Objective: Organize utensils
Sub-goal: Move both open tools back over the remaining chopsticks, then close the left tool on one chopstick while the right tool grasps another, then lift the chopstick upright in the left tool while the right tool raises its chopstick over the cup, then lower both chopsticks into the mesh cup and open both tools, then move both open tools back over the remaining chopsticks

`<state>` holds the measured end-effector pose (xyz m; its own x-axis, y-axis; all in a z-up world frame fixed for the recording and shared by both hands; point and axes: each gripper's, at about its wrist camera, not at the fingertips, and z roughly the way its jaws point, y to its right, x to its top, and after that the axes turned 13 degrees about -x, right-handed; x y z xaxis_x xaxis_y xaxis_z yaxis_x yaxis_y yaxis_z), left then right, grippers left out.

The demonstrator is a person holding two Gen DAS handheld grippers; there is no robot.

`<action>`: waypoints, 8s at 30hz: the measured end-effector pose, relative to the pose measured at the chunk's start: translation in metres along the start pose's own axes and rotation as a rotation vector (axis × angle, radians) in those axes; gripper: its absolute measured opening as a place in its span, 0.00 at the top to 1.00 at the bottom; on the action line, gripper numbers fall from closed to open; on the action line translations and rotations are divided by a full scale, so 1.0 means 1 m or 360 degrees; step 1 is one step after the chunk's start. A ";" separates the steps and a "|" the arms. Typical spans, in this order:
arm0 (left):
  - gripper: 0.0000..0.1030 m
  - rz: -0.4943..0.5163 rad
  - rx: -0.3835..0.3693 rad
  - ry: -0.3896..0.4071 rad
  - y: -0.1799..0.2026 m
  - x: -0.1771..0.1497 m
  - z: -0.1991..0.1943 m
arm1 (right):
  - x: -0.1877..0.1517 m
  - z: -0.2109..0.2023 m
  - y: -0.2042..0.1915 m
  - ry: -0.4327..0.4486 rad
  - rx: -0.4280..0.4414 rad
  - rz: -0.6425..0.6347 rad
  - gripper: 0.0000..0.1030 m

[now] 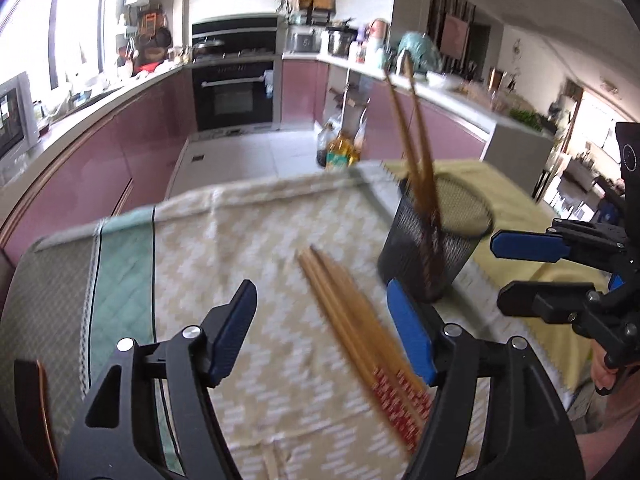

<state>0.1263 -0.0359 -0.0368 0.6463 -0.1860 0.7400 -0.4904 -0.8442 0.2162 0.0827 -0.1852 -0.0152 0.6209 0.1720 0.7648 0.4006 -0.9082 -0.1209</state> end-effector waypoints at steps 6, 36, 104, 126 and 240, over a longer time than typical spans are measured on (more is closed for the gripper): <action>0.36 -0.0038 0.0017 -0.0080 -0.002 -0.023 0.013 | -0.024 0.033 -0.004 -0.0162 -0.0024 0.0056 0.55; 0.38 -0.0046 0.0069 -0.0252 0.002 -0.047 0.043 | -0.044 0.066 -0.024 -0.0295 -0.0187 0.0021 0.55; 0.92 -0.0201 -0.0084 -0.0268 -0.009 -0.051 0.037 | -0.040 0.068 -0.021 -0.0315 -0.0201 0.0013 0.94; 0.92 -0.0149 -0.0067 -0.0236 -0.005 -0.033 0.045 | -0.029 0.052 -0.016 -0.0218 -0.0133 0.0043 0.94; 0.52 -0.0103 0.0018 -0.0134 -0.016 -0.023 0.021 | -0.039 0.055 -0.009 -0.0200 -0.0103 0.0132 0.66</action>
<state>0.1319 -0.0289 -0.0708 0.7236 -0.1718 0.6685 -0.4397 -0.8613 0.2546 0.0918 -0.1628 -0.0785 0.7311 0.1379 0.6681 0.3027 -0.9433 -0.1365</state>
